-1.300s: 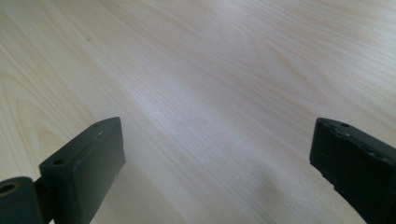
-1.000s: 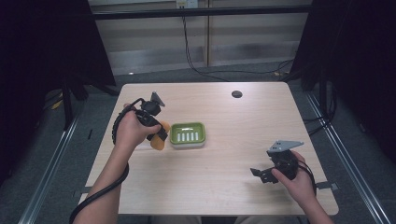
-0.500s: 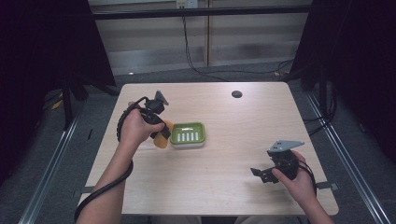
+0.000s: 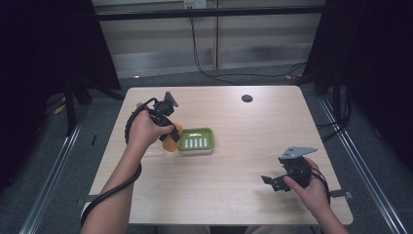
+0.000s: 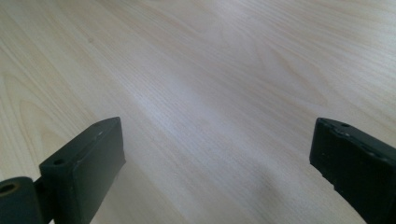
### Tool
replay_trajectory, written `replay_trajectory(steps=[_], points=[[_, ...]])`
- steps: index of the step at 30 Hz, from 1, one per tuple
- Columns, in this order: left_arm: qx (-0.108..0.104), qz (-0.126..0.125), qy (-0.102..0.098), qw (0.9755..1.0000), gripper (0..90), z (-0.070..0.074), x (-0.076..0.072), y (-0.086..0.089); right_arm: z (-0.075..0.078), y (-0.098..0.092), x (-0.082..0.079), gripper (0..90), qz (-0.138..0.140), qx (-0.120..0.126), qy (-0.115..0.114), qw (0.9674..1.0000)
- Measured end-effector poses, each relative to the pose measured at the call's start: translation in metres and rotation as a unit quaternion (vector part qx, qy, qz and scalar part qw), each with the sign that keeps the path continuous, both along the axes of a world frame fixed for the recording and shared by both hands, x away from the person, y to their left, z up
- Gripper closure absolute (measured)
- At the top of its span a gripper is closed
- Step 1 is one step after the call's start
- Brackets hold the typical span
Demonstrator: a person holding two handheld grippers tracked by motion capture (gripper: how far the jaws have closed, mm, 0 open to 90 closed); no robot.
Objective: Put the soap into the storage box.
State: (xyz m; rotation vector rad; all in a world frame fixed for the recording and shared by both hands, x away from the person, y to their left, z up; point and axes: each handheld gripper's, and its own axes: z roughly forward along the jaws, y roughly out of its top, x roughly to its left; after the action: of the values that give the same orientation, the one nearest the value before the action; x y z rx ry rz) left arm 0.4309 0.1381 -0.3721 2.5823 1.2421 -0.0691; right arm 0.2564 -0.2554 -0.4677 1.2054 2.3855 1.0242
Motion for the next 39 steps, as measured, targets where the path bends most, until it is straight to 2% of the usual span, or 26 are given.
replay_trajectory(steps=[3,17,25,39], points=[[-0.005,0.000,-0.002,1.0000,49.5,0.000,0.001,0.000,0.000,0.000,0.000,2.7,0.002,-0.001,0.001,1.0000],[0.002,-0.002,0.000,1.0000,49.6,0.002,0.005,-0.004,-0.001,0.000,0.000,2.8,0.002,-0.001,0.000,1.0000],[-0.004,-0.003,-0.005,1.0000,49.6,0.002,0.010,-0.006,-0.001,0.000,0.000,2.7,0.002,0.000,-0.001,1.0000],[0.000,-0.005,0.002,1.0000,49.6,0.000,0.017,-0.011,0.000,0.000,0.000,2.8,0.003,0.001,-0.001,1.0000]])
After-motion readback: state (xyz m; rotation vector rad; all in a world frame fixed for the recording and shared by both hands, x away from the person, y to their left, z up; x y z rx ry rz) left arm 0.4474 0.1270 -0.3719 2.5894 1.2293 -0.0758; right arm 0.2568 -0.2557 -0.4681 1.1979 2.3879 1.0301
